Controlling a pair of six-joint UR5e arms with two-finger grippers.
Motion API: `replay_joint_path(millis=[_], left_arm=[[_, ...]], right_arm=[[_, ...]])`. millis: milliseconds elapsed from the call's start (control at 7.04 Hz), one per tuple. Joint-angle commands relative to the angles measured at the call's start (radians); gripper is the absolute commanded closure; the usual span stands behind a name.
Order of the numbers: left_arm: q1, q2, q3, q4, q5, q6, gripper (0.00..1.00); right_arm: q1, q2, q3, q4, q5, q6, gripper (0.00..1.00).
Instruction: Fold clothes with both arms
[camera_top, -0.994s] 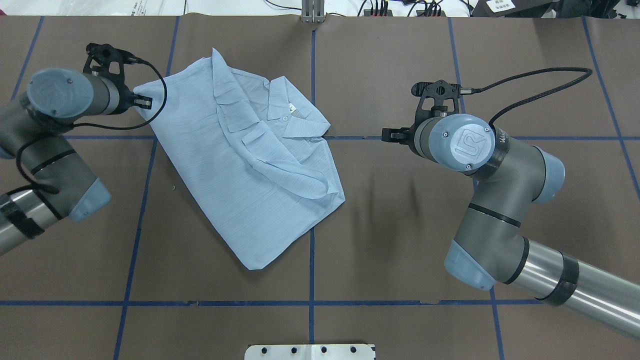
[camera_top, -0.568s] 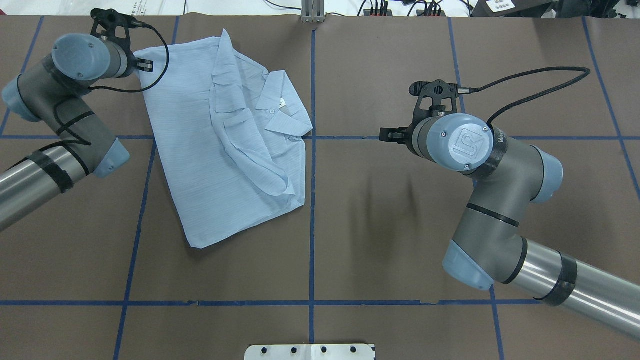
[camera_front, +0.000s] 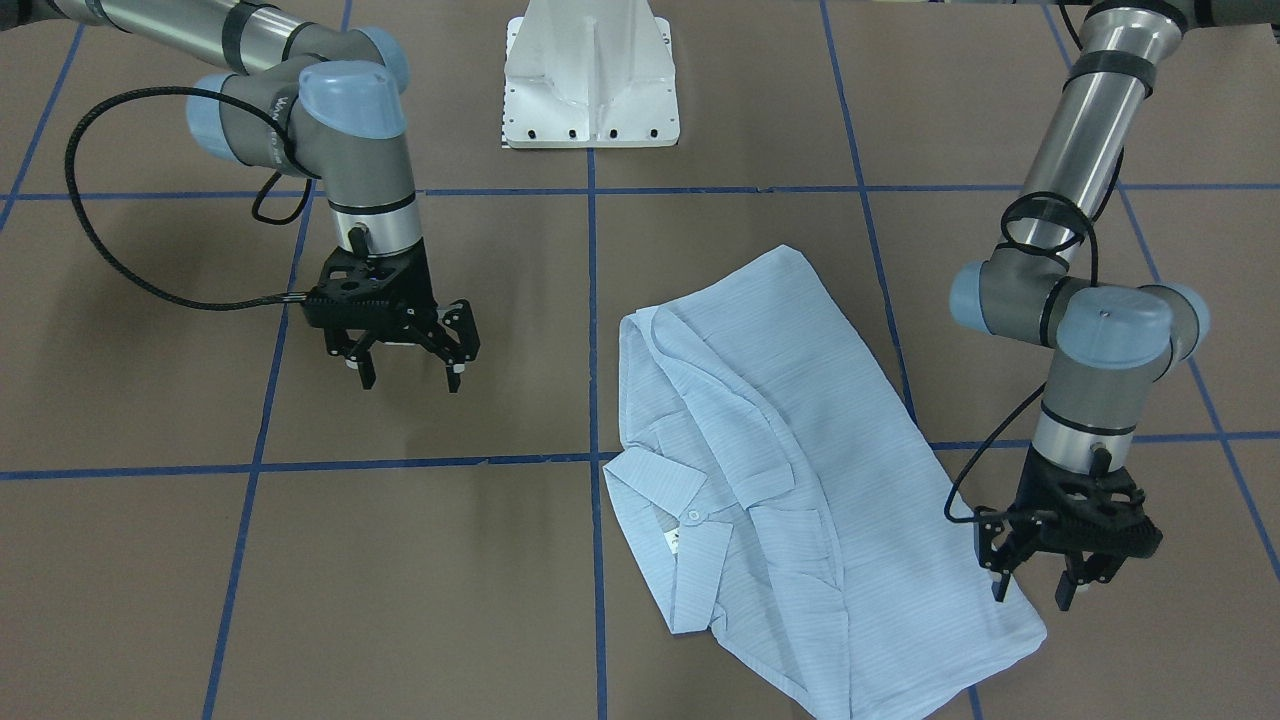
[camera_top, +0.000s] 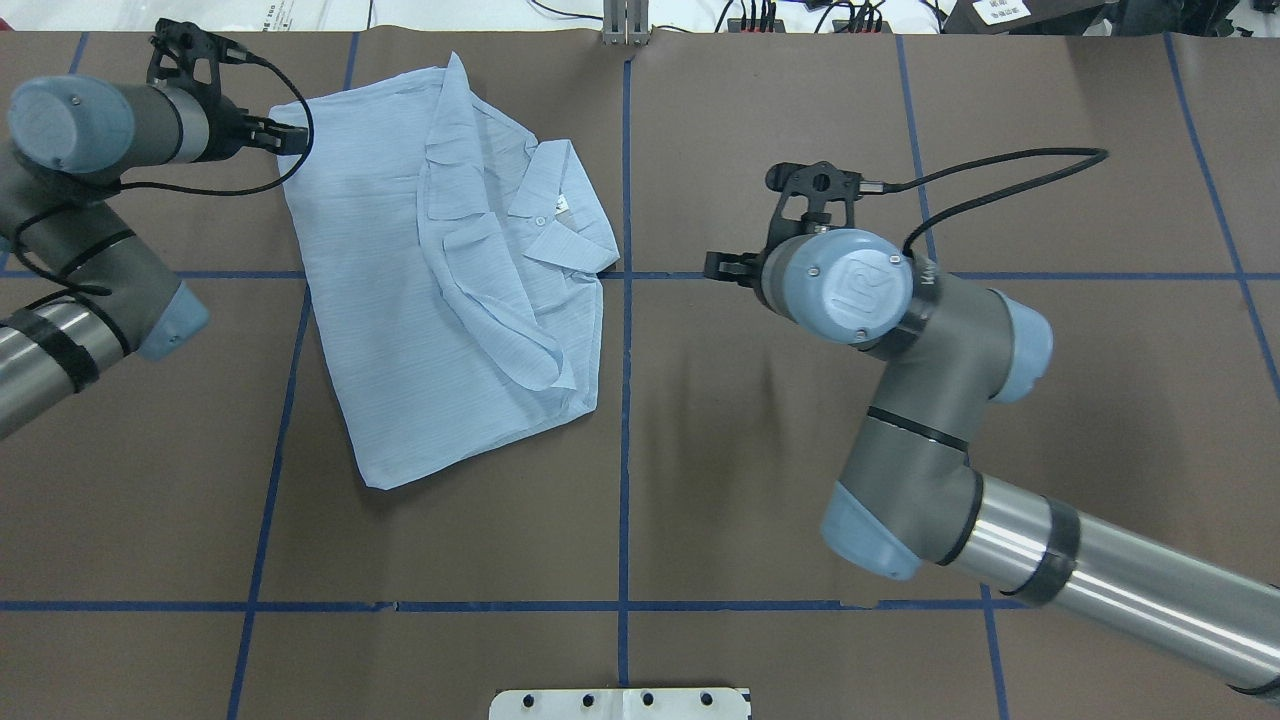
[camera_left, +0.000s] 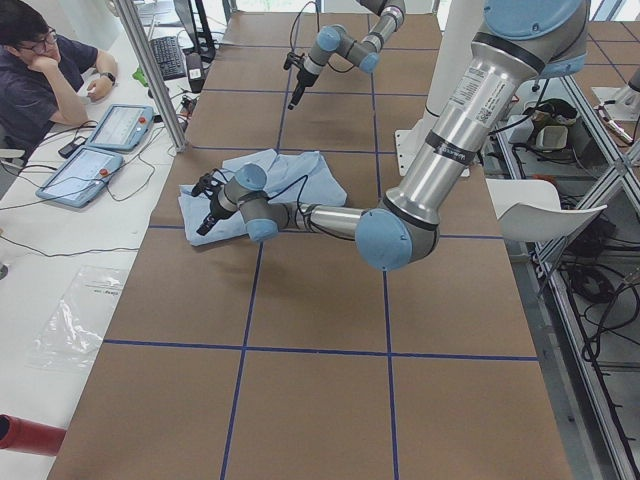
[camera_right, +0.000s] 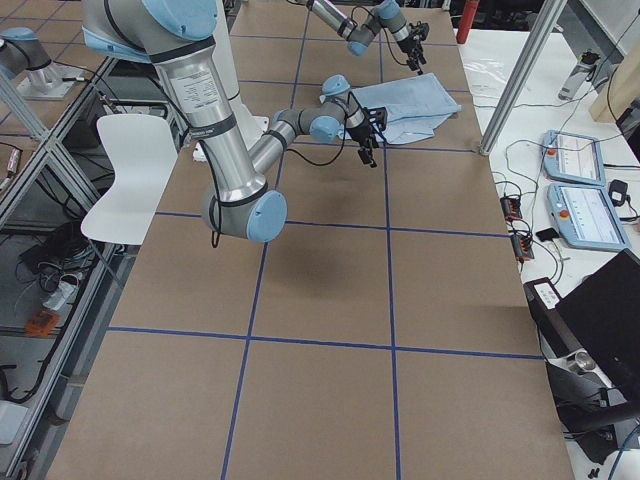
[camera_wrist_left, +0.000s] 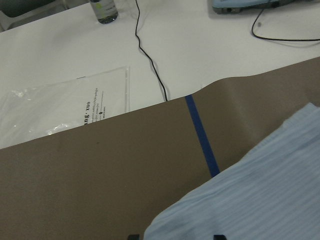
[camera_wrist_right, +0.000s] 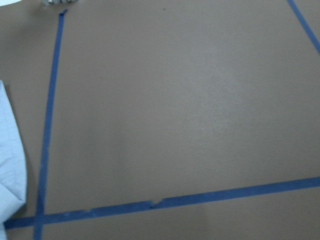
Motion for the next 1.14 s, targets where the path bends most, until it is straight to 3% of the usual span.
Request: replay_joint_path(millis=[0,284,426,710,994], left_arm=[[0.006,0.063,-0.073,-0.071,-0.038,-0.074,0.00],[0.011,0.063,-0.073,-0.071,-0.038,-0.081,0.00],[0.011,0.063,-0.076,-0.073,-0.038,-0.082,0.00],[0.011,0.063,-0.077,-0.073,-0.038,-0.082,0.00],[0.011,0.062,-0.077,-0.073,-0.038,-0.082,0.00]], right_arm=[[-0.045,0.177,-0.158,-0.004,-0.039,0.188,0.02],[-0.080,0.272,-0.286,-0.004,-0.112,0.296,0.06],[-0.089,0.360,-0.422,0.011,-0.154,0.329,0.14],[-0.088,0.433,-0.535,0.090,-0.157,0.330,0.39],[-0.083,0.447,-0.623,0.195,-0.185,0.321,0.41]])
